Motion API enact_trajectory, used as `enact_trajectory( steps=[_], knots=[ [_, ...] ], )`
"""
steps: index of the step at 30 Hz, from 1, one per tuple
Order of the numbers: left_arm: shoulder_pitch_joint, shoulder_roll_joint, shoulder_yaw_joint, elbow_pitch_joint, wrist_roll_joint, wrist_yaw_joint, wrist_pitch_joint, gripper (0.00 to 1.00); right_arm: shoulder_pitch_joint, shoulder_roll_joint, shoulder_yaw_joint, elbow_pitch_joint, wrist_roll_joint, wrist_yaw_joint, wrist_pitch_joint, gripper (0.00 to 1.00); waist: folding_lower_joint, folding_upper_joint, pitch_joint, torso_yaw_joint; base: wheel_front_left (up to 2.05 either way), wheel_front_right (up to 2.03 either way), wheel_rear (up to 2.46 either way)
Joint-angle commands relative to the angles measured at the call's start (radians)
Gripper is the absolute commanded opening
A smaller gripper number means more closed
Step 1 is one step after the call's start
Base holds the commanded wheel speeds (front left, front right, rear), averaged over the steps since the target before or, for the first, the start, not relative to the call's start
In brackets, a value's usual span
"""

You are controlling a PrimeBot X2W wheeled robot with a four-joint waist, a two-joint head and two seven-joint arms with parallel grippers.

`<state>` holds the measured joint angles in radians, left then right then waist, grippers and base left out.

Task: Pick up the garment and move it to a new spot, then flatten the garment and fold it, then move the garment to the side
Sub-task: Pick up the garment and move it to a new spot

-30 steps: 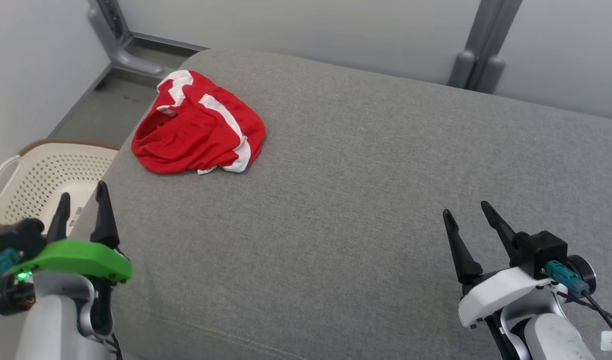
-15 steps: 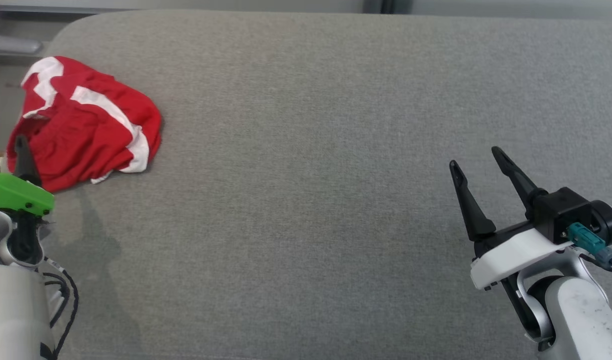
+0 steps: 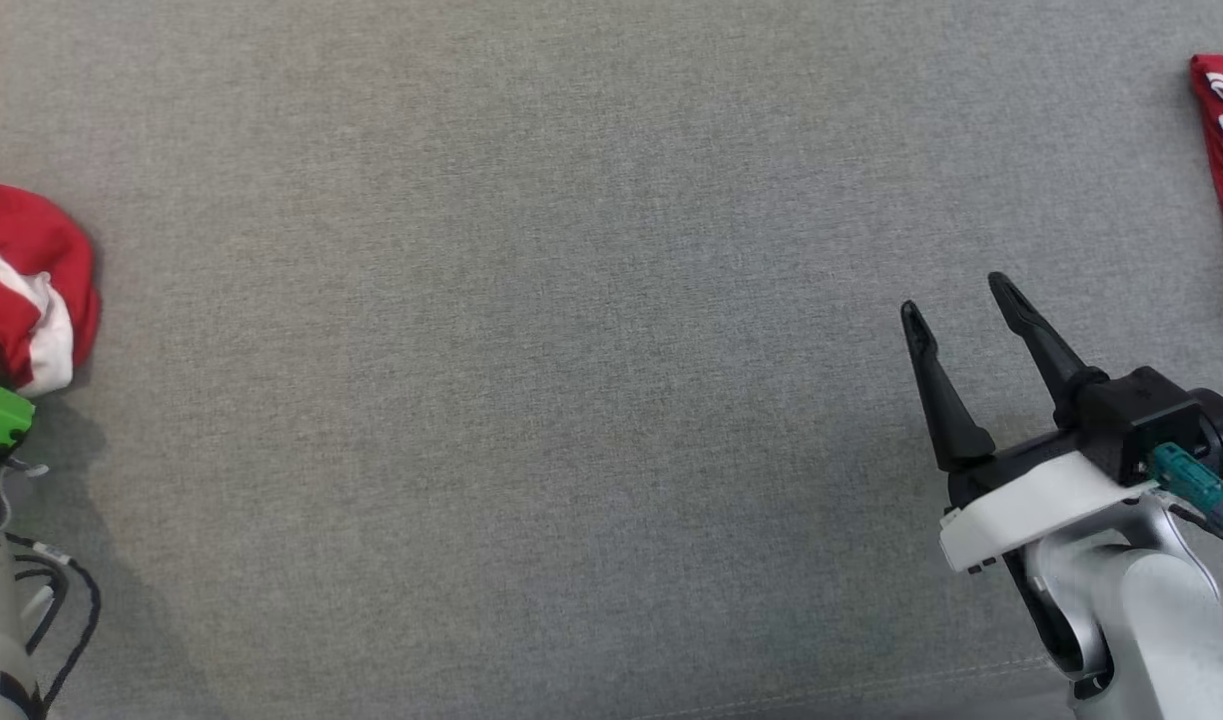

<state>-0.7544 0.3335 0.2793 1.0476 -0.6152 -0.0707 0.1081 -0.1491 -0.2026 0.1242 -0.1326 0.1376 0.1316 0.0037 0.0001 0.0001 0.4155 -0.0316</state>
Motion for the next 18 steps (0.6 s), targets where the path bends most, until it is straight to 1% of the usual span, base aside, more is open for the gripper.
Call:
enact_trajectory(
  steps=[1, 2, 4, 6, 10, 14, 15, 18],
  knots=[
    [-0.005, -0.016, -0.011, 0.03, -0.002, -0.008, 0.02, 0.2, -0.004, 0.003, 0.0, 0.005, 0.004, -0.002, -0.007, 1.0, -0.0001, -0.0001, 0.02, -0.033, 0.0, 0.0, 0.0],
    [-0.004, -0.018, -0.015, 0.039, 0.0, -0.012, 0.02, 0.0, -0.003, 0.004, -0.001, 0.008, 0.006, -0.002, -0.01, 1.0, -0.0001, -0.0001, 0.012, -0.031, 0.0, 0.0, 0.0],
    [-0.007, -0.015, -0.027, 0.047, 0.006, -0.022, 0.025, 0.0, -0.002, 0.008, 0.002, 0.016, 0.009, -0.002, -0.016, 1.0, -0.0001, -0.0001, -0.007, -0.023, 0.0, 0.0, 0.0],
    [-0.016, 0.008, -0.044, 0.035, 0.02, -0.035, 0.005, 0.0, -0.003, 0.012, 0.008, 0.029, 0.014, -0.002, -0.022, 1.0, -0.0001, -0.0001, -0.032, -0.013, 0.0, 0.0, 0.0],
    [-0.05, 0.054, -0.086, -0.032, 0.048, -0.051, -0.047, 0.0, 0.002, 0.024, 0.021, 0.063, 0.022, -0.002, -0.038, 1.0, -0.0001, -0.0001, -0.097, 0.011, 0.0, 0.0, 0.0],
    [-0.061, 0.071, -0.149, -0.142, 0.067, -0.06, -0.092, 0.0, 0.01, 0.043, 0.025, 0.101, 0.031, -0.002, -0.062, 1.0, -0.0001, -0.0001, -0.169, 0.036, 0.0, 0.0, 0.0],
    [-0.066, 0.066, -0.174, -0.184, 0.063, -0.06, -0.092, 0.0, 0.015, 0.048, 0.022, 0.112, 0.033, -0.002, -0.07, 1.0, -0.0001, -0.0001, -0.189, 0.043, 0.0, 0.0, 0.0],
    [-0.064, 0.075, -0.249, -0.321, 0.05, -0.06, -0.073, 0.0, 0.028, 0.059, 0.016, 0.138, 0.037, -0.002, -0.082, 1.0, -0.0001, -0.0001, -0.234, 0.059, 0.0, 0.0, 0.0]
  ],
)
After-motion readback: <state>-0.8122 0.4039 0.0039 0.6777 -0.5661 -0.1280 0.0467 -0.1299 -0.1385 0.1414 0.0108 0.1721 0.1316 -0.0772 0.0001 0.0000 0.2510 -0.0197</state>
